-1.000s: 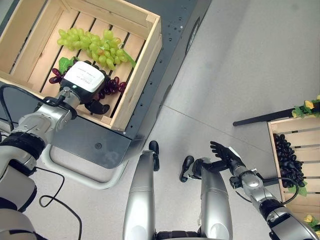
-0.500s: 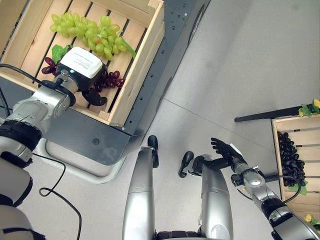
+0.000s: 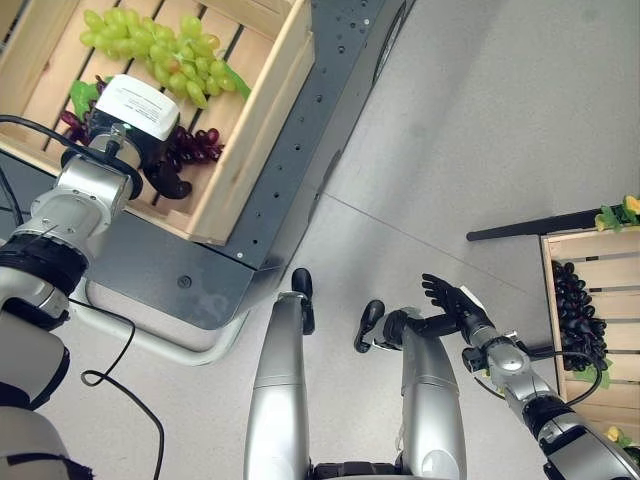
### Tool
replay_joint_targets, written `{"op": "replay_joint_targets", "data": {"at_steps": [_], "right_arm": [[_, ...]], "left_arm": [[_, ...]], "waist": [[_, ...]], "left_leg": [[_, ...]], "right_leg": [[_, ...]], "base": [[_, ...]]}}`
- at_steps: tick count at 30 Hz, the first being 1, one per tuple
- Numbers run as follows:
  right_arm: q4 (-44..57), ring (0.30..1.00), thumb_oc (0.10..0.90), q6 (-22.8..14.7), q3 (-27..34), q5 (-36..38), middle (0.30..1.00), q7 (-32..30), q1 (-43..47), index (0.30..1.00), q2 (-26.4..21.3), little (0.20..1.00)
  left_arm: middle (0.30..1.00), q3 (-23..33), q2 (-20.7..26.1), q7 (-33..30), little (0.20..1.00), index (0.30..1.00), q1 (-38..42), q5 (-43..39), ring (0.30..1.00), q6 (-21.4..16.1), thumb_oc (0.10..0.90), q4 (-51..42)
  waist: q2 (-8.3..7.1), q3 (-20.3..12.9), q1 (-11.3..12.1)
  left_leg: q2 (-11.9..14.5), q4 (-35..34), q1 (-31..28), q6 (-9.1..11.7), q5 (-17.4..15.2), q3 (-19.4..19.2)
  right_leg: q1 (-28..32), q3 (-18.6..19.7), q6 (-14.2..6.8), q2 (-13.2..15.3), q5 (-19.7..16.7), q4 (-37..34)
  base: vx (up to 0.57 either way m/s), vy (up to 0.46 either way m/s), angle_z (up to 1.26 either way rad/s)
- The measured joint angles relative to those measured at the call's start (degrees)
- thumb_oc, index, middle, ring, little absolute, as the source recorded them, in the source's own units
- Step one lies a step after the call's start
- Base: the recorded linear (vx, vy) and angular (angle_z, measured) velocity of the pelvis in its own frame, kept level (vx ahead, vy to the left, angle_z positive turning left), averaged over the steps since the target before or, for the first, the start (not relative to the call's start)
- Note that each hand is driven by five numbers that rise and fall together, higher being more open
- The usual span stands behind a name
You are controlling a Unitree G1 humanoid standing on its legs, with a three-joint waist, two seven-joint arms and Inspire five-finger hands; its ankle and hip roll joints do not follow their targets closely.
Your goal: Pick up the fruits from the basket on one side to the basket on the other side
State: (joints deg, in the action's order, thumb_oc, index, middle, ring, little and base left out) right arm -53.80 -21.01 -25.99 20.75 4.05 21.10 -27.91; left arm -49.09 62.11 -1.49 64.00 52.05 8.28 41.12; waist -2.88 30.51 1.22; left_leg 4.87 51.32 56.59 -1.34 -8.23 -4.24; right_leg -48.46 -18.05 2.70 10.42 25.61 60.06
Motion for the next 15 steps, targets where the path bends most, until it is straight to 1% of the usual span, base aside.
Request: {"op": "replay_joint_targets", "data": {"at_steps": [1,2,7,12,14,15], "right_arm": [[-0.01,0.9,0.8,0.0,0.0,0.0,0.9,0.0,0.0,0.9,0.0,0.9],[-0.01,0.9,0.8,-0.01,0.0,0.01,0.9,-0.01,0.02,0.9,0.0,0.9],[-0.09,0.9,0.8,-0.01,0.0,0.02,0.9,-0.02,0.0,0.9,0.01,0.9],[0.0,0.9,0.8,-0.01,0.14,0.01,0.9,-0.04,-0.13,0.9,0.0,0.9],[0.07,0.9,0.8,-0.01,0.16,-0.01,0.9,-0.04,-0.23,0.9,0.02,0.9],[0.09,0.9,0.8,-0.01,0.16,-0.03,0.9,-0.05,-0.26,0.9,0.02,0.9]], "left_arm": [[0.476,0.11,-0.1,-0.06,0.476,0.476,0.0,0.0,0.476,0.27,0.518,0.22],[0.3,0.13,-0.14,-0.64,0.3,0.3,-0.04,-0.01,0.3,0.28,0.4,0.65],[0.3,0.09,-0.94,-3.58,0.3,0.3,-0.82,0.0,0.3,0.02,0.4,2.74],[0.3,-0.04,-1.26,-6.44,0.3,0.3,-1.37,-0.02,0.3,-1.63,0.4,5.82],[0.3,-0.01,-1.26,-8.69,0.3,0.3,-1.8,-1.34,0.3,-1.83,0.4,7.65],[0.3,0.21,-1.26,-9.87,0.3,0.3,-2.02,-3.97,0.3,-1.82,0.4,8.74]], "waist": [[-0.01,-0.01,0.03],[-0.02,-0.01,0.08],[-0.06,-0.03,0.15],[-0.59,-0.11,-0.36],[-0.67,-0.08,-0.62],[-0.71,-0.09,-0.85]], "left_leg": [[0.0,0.03,0.0,0.0,0.0,0.03],[0.0,0.06,-0.01,-0.08,0.03,0.04],[-0.03,0.17,-0.48,-0.3,0.13,0.21],[-0.01,-0.4,-1.56,-0.36,0.09,0.16],[-0.01,-0.34,-1.63,-0.53,0.0,-0.03],[-0.02,-0.24,-1.64,-0.52,-0.02,-0.17]], "right_leg": [[0.02,0.0,0.0,-0.02,0.0,-0.02],[0.07,-0.02,0.01,-0.04,0.0,-0.04],[0.79,-0.16,0.0,-0.04,-0.02,-0.16],[1.85,-0.17,-0.18,-0.08,-0.15,-0.94],[1.87,-0.06,-0.19,-0.05,-0.17,-0.95],[1.89,0.01,-0.2,-0.06,-0.18,-0.95]], "base": [[-0.02,-0.035,0.02],[-0.01,-0.035,0.0],[0.0,-0.006,0.0],[0.0,0.0,0.0],[0.0,0.0,0.0],[0.0,0.0,0.0]]}}
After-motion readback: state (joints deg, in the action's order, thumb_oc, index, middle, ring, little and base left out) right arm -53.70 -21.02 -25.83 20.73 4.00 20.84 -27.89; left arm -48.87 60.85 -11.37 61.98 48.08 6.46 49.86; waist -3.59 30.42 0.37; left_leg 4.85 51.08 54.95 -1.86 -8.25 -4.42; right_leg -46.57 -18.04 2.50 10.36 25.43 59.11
